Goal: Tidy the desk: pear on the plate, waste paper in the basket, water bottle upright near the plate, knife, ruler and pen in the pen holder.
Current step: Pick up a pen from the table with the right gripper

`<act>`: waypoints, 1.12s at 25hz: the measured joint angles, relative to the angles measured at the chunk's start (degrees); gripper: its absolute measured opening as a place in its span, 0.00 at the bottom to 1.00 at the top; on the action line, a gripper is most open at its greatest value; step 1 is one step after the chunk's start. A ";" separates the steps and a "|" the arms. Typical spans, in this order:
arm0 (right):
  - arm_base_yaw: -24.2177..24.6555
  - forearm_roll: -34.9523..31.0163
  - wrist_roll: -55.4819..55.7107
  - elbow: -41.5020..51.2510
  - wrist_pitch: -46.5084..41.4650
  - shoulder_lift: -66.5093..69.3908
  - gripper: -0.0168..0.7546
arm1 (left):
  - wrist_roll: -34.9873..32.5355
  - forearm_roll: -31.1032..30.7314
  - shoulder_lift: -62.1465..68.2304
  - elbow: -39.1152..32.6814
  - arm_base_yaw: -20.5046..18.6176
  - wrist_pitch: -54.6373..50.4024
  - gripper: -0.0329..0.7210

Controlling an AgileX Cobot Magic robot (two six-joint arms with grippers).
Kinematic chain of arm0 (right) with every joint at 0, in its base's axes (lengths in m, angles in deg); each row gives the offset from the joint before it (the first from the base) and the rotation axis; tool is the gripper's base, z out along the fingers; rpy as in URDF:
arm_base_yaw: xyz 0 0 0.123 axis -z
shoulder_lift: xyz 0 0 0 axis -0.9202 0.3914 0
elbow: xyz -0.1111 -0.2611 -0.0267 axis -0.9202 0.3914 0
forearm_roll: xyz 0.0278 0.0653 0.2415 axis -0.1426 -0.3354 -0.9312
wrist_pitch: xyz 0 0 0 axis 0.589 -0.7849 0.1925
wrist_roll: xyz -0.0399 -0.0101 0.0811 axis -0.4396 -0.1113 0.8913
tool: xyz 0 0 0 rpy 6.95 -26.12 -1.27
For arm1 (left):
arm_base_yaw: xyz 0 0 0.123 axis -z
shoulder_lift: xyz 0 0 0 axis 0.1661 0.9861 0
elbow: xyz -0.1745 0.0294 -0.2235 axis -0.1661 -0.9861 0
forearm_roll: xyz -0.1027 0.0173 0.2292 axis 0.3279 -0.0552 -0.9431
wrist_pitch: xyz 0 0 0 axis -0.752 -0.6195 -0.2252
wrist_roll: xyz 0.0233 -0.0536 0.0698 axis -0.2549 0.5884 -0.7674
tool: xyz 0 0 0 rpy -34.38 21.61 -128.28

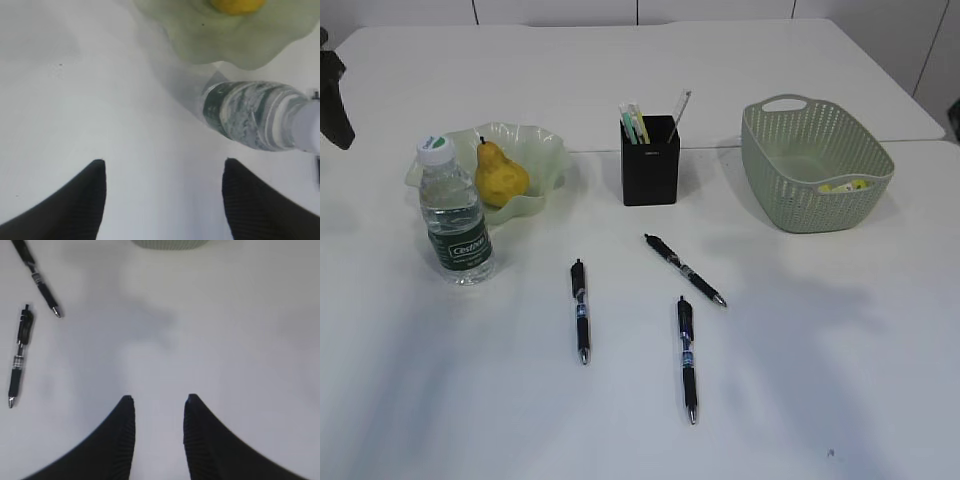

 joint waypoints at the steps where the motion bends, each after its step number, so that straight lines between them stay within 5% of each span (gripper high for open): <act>1: 0.00 -0.96 0.00 -0.92 -0.66 1.05 0.38 | 0.00 0.88 -0.13 0.00 0.00 0.00 0.73; 8: 0.00 -6.29 0.00 -12.58 -5.15 9.94 0.39 | -0.04 3.53 -3.07 0.00 0.00 -0.14 0.74; 13: -1.50 -10.61 0.00 -18.71 -5.19 16.78 0.50 | -0.04 3.53 -6.77 0.00 0.00 -0.32 0.74; 28: -9.36 -12.21 -2.28 -27.43 -5.46 31.19 0.53 | 0.77 3.87 -17.63 0.00 0.00 -0.95 0.74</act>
